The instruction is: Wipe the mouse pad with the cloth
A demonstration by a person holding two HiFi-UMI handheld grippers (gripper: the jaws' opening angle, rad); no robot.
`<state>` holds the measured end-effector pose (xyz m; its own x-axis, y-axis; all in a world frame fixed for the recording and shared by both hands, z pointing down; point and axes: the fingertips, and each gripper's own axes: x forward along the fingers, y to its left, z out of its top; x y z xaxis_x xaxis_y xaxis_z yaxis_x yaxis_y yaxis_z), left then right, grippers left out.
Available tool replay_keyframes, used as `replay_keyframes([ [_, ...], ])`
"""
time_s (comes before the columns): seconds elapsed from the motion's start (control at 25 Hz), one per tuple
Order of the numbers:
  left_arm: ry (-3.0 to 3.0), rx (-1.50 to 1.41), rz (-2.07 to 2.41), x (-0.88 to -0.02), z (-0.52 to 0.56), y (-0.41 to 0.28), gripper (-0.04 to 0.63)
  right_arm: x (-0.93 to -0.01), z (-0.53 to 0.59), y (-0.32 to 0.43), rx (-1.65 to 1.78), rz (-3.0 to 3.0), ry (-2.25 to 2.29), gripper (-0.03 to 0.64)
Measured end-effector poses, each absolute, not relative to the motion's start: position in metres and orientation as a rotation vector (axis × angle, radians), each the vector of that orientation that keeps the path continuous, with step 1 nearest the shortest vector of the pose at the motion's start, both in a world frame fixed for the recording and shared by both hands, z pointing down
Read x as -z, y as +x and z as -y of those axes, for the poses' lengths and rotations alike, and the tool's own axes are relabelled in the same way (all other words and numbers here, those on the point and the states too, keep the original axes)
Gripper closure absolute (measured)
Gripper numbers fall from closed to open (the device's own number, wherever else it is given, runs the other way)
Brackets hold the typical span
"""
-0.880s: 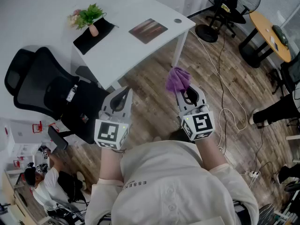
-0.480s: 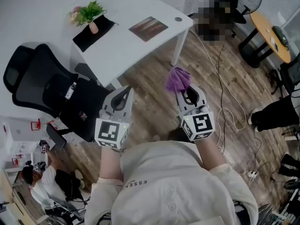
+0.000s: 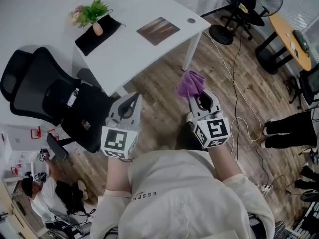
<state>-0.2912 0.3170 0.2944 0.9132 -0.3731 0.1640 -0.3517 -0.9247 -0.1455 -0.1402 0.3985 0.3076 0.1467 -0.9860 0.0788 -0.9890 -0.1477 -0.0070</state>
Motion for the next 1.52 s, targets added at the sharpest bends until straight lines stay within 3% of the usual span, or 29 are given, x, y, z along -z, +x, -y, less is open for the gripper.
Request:
replay_keyframes([
  [0.96, -2.902, 0.376, -1.133, -0.313, -0.127, -0.046, 0.594, -0.322, -0.150, 0.116, -0.177, 2.376, 1.823, 0.529],
  [1.52, -2.885, 0.464, -1.412, -0.349, -0.036, -0.053, 0.594, -0.378, -0.018, 0.088, -0.343, 2.472, 1.426, 0.529],
])
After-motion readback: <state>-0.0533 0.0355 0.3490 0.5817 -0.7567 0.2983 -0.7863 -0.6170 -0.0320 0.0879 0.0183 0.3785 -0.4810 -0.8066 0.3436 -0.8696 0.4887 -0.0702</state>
